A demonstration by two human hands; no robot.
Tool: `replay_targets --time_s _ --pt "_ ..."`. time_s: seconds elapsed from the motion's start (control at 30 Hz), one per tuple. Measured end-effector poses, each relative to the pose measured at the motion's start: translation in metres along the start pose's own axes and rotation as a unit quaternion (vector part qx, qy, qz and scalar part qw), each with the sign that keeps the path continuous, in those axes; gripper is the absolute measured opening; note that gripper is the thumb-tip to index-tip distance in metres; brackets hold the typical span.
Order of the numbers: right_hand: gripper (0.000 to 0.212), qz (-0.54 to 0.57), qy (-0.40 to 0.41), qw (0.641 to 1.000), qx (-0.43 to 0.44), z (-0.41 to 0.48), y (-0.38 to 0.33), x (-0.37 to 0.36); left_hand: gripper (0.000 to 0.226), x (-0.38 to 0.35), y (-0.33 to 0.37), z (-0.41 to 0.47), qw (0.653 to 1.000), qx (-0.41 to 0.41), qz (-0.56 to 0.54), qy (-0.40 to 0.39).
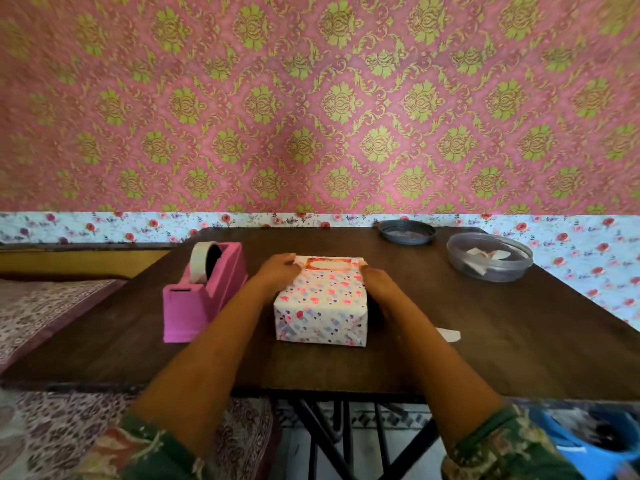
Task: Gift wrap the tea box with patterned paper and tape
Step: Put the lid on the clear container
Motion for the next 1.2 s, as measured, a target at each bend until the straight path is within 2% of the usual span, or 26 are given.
replay_targets --time_s 0.13,0.27,0.37,0.47,0.67,0.83,0.9,1.03,1.13,1.2 --pt "0.050 -0.036 0.036 0.999 0.016 -0.003 -0.003 0.012 0.051 0.001 -0.007 -0.015 1.000 0.018 0.005 -0.024" --pt "0.050 -0.039 -0.020 0.998 0.051 -0.017 -0.004 0.004 0.051 0.014 -0.005 -0.029 1.000 0.001 0.024 0.021" --pt "0.060 -0.045 0.005 0.995 0.086 -0.030 -0.013 0.021 0.047 0.023 0.017 -0.034 0.996 -0.038 0.046 0.059" --pt "0.063 -0.045 0.047 0.990 0.124 -0.042 -0.023 0.057 0.042 0.012 0.060 -0.035 0.990 -0.100 0.079 0.060" --pt "0.057 -0.112 0.166 0.970 0.139 -0.050 0.001 0.177 0.005 -0.088 0.147 -0.029 0.965 -0.229 0.130 -0.007" --pt "0.057 -0.198 0.221 0.952 0.067 -0.031 0.047 0.243 0.010 -0.169 0.178 -0.005 0.943 -0.251 0.211 -0.052" --pt "0.061 -0.232 0.228 0.943 0.072 -0.019 0.055 0.254 0.005 -0.187 0.177 0.012 0.944 -0.233 0.228 -0.056" --pt "0.071 -0.295 0.258 0.916 0.092 0.010 0.059 0.277 0.050 -0.219 0.170 0.058 0.947 -0.183 0.258 -0.048" --pt "0.074 -0.327 0.283 0.896 0.097 0.026 0.061 0.292 0.068 -0.235 0.152 0.095 0.933 -0.119 0.334 -0.064" --pt "0.076 -0.316 0.290 0.897 0.109 0.035 0.067 0.298 0.076 -0.241 0.148 0.120 0.930 -0.099 0.350 -0.054"
Point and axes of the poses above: each hand's wrist, its own z-axis towards the middle knuckle, its own x-axis out of the back of the hand, y = z × x, the point moved 10 cm from there along z, towards the middle knuckle
